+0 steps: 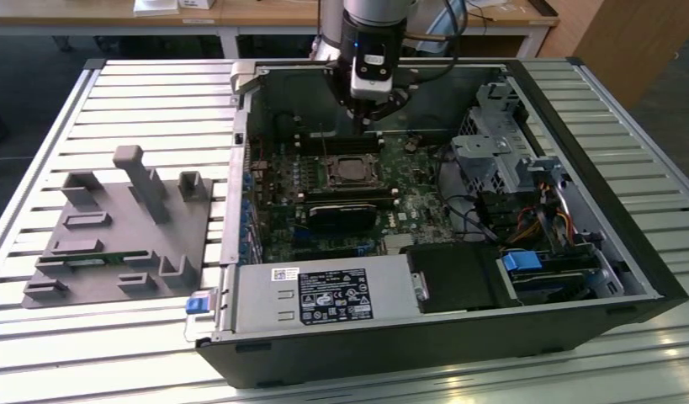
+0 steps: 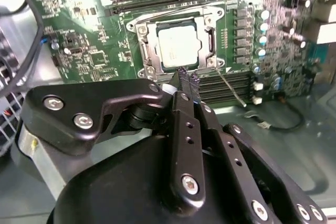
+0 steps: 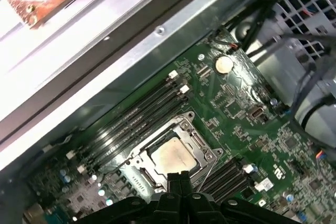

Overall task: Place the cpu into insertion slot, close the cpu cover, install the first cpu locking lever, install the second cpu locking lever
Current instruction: 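Install the first cpu locking lever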

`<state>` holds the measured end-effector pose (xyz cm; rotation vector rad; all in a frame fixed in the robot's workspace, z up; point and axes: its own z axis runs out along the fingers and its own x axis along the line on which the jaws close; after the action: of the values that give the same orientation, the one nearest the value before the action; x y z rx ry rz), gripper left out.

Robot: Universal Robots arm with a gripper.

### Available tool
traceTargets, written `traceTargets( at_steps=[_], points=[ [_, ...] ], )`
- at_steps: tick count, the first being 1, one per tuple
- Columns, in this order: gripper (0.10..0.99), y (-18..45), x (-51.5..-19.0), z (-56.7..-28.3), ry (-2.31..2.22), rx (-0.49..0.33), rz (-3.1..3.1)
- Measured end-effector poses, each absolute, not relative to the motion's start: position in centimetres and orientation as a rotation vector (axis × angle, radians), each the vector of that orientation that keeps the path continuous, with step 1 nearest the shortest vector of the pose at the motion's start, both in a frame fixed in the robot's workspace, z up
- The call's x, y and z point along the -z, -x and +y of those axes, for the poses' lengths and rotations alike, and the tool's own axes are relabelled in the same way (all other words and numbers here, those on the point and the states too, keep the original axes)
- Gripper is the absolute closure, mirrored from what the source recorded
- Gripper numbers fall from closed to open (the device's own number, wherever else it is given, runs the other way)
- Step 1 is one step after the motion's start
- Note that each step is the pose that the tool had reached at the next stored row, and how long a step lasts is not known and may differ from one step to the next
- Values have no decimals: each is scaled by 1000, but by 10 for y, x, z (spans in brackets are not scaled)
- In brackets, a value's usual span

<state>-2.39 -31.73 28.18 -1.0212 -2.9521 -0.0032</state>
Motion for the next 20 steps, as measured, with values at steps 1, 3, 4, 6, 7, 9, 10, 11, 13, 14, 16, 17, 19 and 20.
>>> traceTargets(
  at_steps=[1,3,4,6,7,9,10,11,13,14,16,17,19,20],
  points=[
    [969,24,-282,-317,995,3,-2961],
    [969,24,-281,-317,941,2,-2979],
    [969,24,-281,-317,912,2,-2988],
    [969,24,-281,-317,858,2,-3004],
    [969,24,-281,-317,831,1,-3011],
    [969,24,-281,-317,777,1,-3026],
    [969,24,-281,-317,750,1,-3032],
    [969,24,-281,-317,720,0,-3039],
    [969,24,-281,-317,666,0,-3052],
    [969,24,-280,-317,637,0,-3058],
    [969,24,-280,-317,582,-1,-3069],
    [969,24,-280,-317,555,-1,-3074],
    [969,24,-280,-317,499,-1,-3084],
    [969,24,-280,-317,470,-2,-3088]
  ],
)
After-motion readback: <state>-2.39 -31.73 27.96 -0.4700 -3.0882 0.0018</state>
